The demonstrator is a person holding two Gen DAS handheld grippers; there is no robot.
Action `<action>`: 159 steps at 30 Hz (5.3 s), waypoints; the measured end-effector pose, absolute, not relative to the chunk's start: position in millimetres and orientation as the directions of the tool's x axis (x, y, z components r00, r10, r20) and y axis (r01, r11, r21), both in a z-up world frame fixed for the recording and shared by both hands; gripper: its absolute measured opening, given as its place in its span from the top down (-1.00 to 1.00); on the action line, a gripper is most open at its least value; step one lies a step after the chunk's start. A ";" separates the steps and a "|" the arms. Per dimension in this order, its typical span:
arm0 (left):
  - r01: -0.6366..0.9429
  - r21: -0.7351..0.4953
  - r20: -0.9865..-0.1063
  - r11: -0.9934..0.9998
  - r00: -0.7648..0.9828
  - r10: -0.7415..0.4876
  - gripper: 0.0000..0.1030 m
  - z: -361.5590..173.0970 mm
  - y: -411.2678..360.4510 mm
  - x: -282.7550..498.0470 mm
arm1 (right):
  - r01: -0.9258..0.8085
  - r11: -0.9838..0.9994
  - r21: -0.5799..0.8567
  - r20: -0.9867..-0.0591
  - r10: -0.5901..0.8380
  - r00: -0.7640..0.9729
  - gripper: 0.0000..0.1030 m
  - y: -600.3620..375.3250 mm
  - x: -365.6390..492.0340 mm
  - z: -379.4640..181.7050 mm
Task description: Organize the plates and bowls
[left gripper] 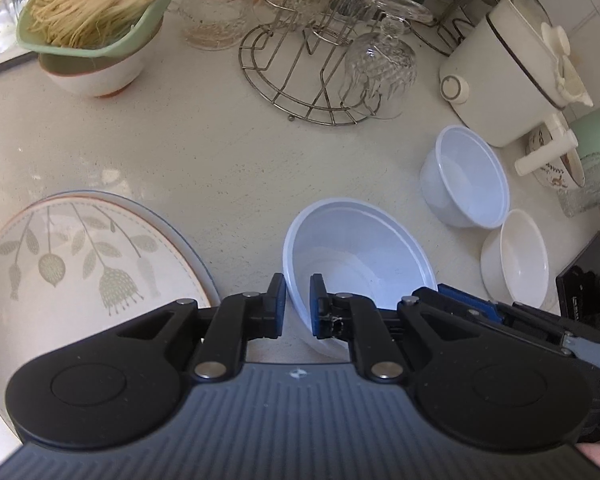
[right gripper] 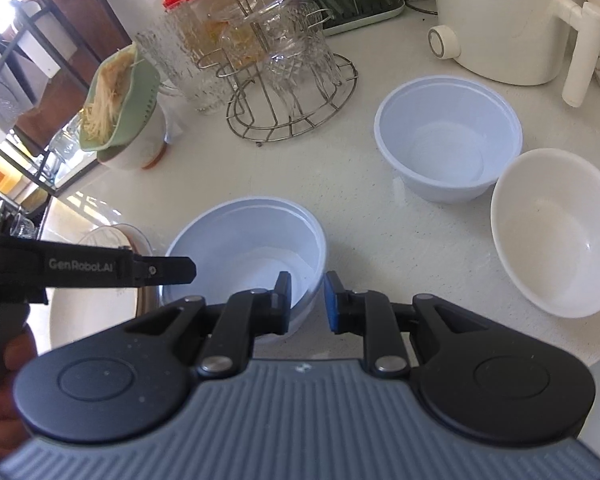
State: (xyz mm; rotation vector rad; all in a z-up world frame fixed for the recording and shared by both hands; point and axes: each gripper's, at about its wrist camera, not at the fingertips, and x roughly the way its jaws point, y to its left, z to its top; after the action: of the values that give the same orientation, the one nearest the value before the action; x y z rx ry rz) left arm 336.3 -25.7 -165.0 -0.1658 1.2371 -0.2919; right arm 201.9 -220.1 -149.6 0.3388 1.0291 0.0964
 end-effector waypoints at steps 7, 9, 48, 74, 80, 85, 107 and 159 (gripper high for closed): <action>0.135 -0.286 -0.907 0.949 0.282 -0.314 0.59 -165.0 -19.6 335.7 | 0.080 0.949 0.306 -0.819 0.220 0.531 0.58 -211.2 202.8 -144.5; 0.129 -0.285 -0.908 0.950 0.280 -0.311 0.49 -160.9 -18.5 335.5 | 0.076 0.948 0.308 -0.813 0.220 0.540 0.58 -210.1 201.9 -140.5; 0.385 -0.237 -0.744 0.892 0.519 -0.422 0.20 -7.6 -26.7 295.9 | 0.131 0.967 0.220 -0.620 0.034 0.784 0.39 -218.0 156.1 -7.2; 0.522 -0.276 -0.752 0.807 0.406 -0.520 0.20 -36.3 -117.9 276.7 | 0.349 0.923 0.162 -0.675 -0.155 0.721 0.39 -273.4 100.2 -21.5; 0.520 -0.286 -0.773 0.805 0.371 -0.515 0.16 -51.3 -128.1 285.8 | 0.397 0.903 0.163 -0.702 -0.177 0.690 0.39 -286.0 97.6 -31.4; 0.493 -0.277 -0.784 0.825 0.380 -0.490 0.03 -60.0 -133.9 303.0 | 0.410 0.897 0.163 -0.727 -0.172 0.665 0.39 -297.9 111.1 -39.5; 0.459 -0.225 -0.866 0.860 0.310 -0.392 -0.06 -153.6 -174.6 430.6 | 0.358 0.914 0.190 -0.780 -0.081 0.621 -0.02 -337.8 237.4 -120.6; 0.394 -0.346 -0.783 0.851 0.378 -0.493 0.29 -69.0 -142.2 418.7 | 0.305 0.905 0.297 -0.756 0.027 0.654 0.52 -308.3 236.9 -71.2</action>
State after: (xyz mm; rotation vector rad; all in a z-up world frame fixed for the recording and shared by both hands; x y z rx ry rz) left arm 418.7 -142.2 -69.0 -0.1082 1.0388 -0.5683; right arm 236.9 -308.3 -71.2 0.4229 0.8491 -0.1626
